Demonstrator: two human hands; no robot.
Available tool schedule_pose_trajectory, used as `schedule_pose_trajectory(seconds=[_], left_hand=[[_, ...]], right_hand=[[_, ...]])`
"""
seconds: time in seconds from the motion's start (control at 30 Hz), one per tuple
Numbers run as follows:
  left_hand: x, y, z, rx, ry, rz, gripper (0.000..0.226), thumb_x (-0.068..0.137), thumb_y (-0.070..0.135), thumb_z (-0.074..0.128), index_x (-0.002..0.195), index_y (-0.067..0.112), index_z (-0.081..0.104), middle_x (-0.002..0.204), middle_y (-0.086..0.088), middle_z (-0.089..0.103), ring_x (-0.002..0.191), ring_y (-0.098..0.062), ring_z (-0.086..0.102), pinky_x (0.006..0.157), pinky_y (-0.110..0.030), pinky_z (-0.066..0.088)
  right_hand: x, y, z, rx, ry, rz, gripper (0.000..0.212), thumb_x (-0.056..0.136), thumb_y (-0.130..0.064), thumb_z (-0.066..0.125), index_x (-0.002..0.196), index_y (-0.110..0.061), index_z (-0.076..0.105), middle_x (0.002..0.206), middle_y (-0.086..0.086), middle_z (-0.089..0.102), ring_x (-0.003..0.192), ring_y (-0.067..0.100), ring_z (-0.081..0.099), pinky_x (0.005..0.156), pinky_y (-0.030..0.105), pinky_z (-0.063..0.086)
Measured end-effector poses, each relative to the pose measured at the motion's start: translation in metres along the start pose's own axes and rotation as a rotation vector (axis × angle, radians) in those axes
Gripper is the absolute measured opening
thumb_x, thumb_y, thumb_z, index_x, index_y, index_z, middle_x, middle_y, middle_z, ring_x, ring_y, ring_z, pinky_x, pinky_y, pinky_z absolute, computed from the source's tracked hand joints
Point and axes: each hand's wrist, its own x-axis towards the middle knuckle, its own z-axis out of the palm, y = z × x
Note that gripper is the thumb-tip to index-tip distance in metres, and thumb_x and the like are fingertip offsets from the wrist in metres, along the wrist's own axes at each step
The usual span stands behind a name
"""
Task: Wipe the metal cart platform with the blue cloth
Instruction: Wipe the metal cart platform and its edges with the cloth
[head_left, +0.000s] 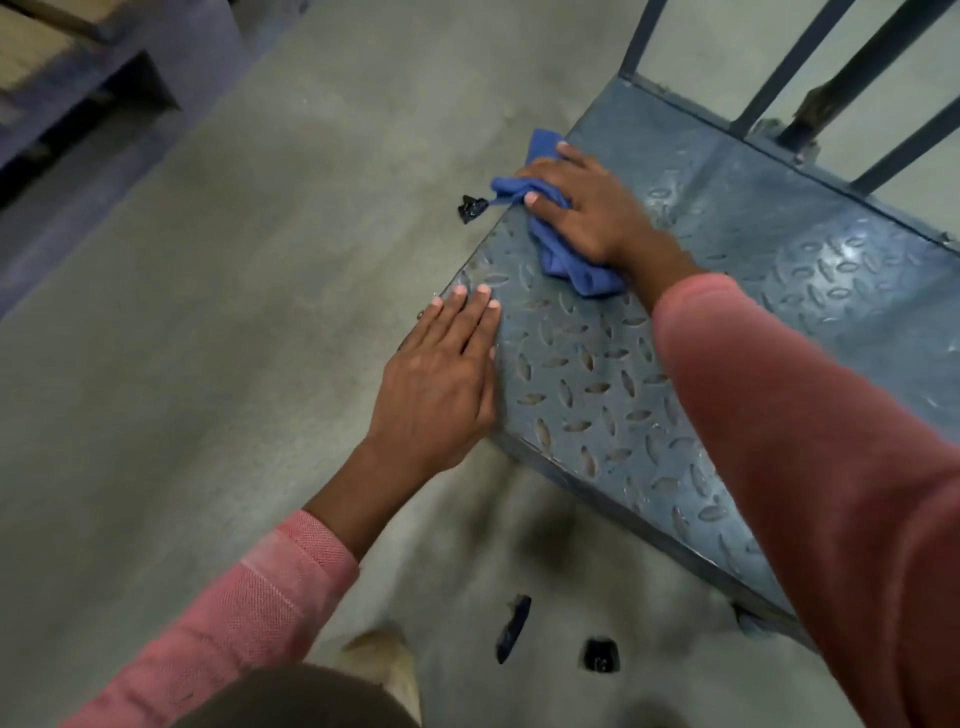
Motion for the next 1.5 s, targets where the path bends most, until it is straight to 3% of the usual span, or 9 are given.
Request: schedule_pose_trajectory(seconds=[0.1,0.2,0.37,0.57,0.8,1.03,1.27,1.4,1.5], left_hand=[[0.028,-0.007,-0.001,-0.022,-0.087,0.003,0.057,0.107,0.028,0.028,0.158,0.005,0.038,0.166,-0.013,0.034,0.157,-0.027,0.028,0.129,-0.041,0.022],[0.051,-0.005,0.005,-0.033,-0.11,-0.024,0.061,0.104,0.028,0.025,0.159,0.002,0.034,0.168,-0.016,0.029,0.157,-0.029,0.025,0.13,-0.041,0.017],[0.082,0.001,0.013,-0.007,-0.195,0.033,0.067,0.104,0.033,0.017,0.163,0.003,0.021,0.172,-0.017,0.016,0.161,-0.028,0.011,0.132,-0.041,0.007],[0.115,0.005,0.024,0.016,-0.188,0.118,0.069,0.104,0.037,0.014,0.164,0.003,0.018,0.172,-0.017,0.014,0.161,-0.027,0.007,0.132,-0.041,0.004],[0.12,0.005,0.022,0.001,-0.237,0.117,0.067,0.107,0.041,0.014,0.166,0.009,0.009,0.174,-0.01,0.004,0.161,-0.02,-0.003,0.132,-0.038,0.0],[0.121,0.009,0.019,-0.006,-0.237,0.09,0.066,0.106,0.038,0.02,0.164,0.007,0.021,0.172,-0.013,0.016,0.161,-0.024,0.008,0.132,-0.04,0.007],[0.097,0.013,0.008,0.074,-0.101,0.052,0.059,0.085,0.024,0.038,0.13,-0.001,0.068,0.135,-0.02,0.068,0.129,-0.038,0.062,0.11,-0.046,0.047],[0.07,0.016,0.007,0.13,-0.206,0.065,0.067,0.091,0.024,0.033,0.15,-0.005,0.047,0.157,-0.025,0.045,0.148,-0.041,0.04,0.125,-0.051,0.029],[0.066,0.023,-0.008,0.266,-0.404,0.08,0.07,0.1,0.029,0.02,0.161,-0.005,0.017,0.168,-0.029,0.017,0.157,-0.044,0.017,0.129,-0.053,0.013]], right_hand=[[-0.003,-0.008,0.009,-0.073,0.039,0.015,0.047,0.1,-0.054,0.034,0.135,-0.033,0.056,0.138,-0.01,0.058,0.143,0.024,0.04,0.122,0.045,0.023],[-0.023,-0.006,0.009,-0.038,-0.022,-0.123,0.042,0.103,-0.044,0.043,0.14,-0.028,0.055,0.146,-0.009,0.053,0.146,0.011,0.029,0.122,0.032,0.019],[-0.001,0.067,-0.029,-0.046,0.136,0.261,0.066,0.091,-0.061,0.029,0.141,-0.025,0.053,0.144,0.003,0.055,0.138,0.034,0.044,0.119,0.047,0.026],[-0.014,0.06,-0.004,0.005,0.016,-0.131,0.046,0.103,-0.046,0.042,0.145,-0.031,0.05,0.154,-0.009,0.046,0.15,0.016,0.022,0.124,0.04,0.018],[0.069,0.114,-0.034,-0.041,0.104,0.178,0.053,0.096,-0.051,0.037,0.142,-0.03,0.052,0.148,-0.002,0.052,0.145,0.032,0.036,0.123,0.043,0.022],[0.07,0.09,-0.035,-0.072,0.062,0.226,0.049,0.092,-0.053,0.038,0.13,-0.033,0.061,0.137,-0.007,0.061,0.14,0.029,0.042,0.121,0.042,0.025],[-0.024,0.002,0.001,0.124,0.074,0.163,0.044,0.1,-0.042,0.046,0.139,-0.026,0.059,0.147,0.009,0.055,0.148,0.024,0.034,0.117,0.042,0.032],[-0.112,-0.012,-0.006,0.053,-0.018,0.13,0.056,0.1,-0.052,0.04,0.147,-0.024,0.049,0.154,-0.001,0.046,0.151,0.03,0.027,0.122,0.048,0.024],[-0.179,-0.008,-0.03,-0.036,-0.197,0.256,0.074,0.096,-0.063,0.044,0.158,-0.027,0.025,0.166,-0.003,0.022,0.154,0.033,0.007,0.125,0.047,0.012]])
